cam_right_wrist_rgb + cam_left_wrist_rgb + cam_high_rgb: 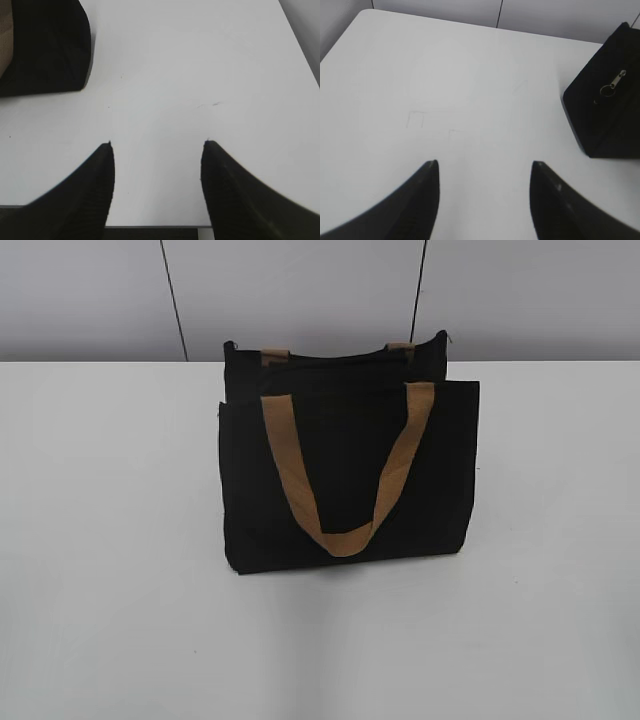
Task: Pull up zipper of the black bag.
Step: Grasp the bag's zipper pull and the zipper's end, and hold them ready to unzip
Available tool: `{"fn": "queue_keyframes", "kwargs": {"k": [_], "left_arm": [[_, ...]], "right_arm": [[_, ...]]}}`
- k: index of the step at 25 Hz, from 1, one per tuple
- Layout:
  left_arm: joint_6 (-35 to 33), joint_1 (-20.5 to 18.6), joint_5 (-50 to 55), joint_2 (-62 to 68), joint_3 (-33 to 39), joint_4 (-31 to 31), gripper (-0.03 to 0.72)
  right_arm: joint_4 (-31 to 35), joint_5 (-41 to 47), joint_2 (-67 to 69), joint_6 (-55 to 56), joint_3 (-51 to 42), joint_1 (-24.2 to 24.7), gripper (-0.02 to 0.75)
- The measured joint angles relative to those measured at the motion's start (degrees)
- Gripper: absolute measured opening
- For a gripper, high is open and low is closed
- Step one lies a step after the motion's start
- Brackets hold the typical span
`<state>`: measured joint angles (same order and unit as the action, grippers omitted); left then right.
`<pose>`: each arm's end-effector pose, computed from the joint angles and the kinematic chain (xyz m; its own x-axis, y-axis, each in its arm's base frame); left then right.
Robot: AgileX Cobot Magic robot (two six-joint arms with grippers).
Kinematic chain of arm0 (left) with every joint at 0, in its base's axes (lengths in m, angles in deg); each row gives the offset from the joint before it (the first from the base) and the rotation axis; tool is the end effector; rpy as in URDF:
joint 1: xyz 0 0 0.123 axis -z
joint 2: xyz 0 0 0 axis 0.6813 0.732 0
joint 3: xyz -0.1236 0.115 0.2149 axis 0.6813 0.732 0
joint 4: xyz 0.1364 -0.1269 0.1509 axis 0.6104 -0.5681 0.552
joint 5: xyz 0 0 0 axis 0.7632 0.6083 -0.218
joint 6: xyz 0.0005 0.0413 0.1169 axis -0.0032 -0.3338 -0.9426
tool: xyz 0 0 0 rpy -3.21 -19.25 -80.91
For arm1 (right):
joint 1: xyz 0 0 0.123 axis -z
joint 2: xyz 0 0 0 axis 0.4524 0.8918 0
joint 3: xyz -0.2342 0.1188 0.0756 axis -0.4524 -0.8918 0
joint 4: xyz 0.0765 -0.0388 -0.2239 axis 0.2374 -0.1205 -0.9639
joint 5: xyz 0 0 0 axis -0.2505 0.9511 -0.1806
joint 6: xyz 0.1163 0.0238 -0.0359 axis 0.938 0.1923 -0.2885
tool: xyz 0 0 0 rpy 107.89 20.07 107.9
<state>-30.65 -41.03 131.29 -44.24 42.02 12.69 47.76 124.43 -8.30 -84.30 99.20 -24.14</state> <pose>0.0215 -0.0053 0.2647 -0.4242 -0.0248 -0.9052 0.0507 0.9974 -0.0511 0.0245 0.0086 0.2472 -0.4972 -0.0130 -0.8676 -0.0384 0.9992 0.0070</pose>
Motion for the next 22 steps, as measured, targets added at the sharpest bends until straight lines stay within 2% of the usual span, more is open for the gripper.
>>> {"fn": "queue_keyframes", "kwargs": {"k": [19, 22], "left_arm": [[0.0, 0.0, -0.05, 0.13, 0.0, 0.0, 0.435], [-0.05, 0.0, -3.3, 1.86, -0.97, 0.0, 0.435]], "right_arm": [[0.0, 0.0, 0.0, 0.0, 0.0, 0.0, 0.434], [0.0, 0.0, 0.0, 0.0, 0.0, 0.0, 0.434]]}}
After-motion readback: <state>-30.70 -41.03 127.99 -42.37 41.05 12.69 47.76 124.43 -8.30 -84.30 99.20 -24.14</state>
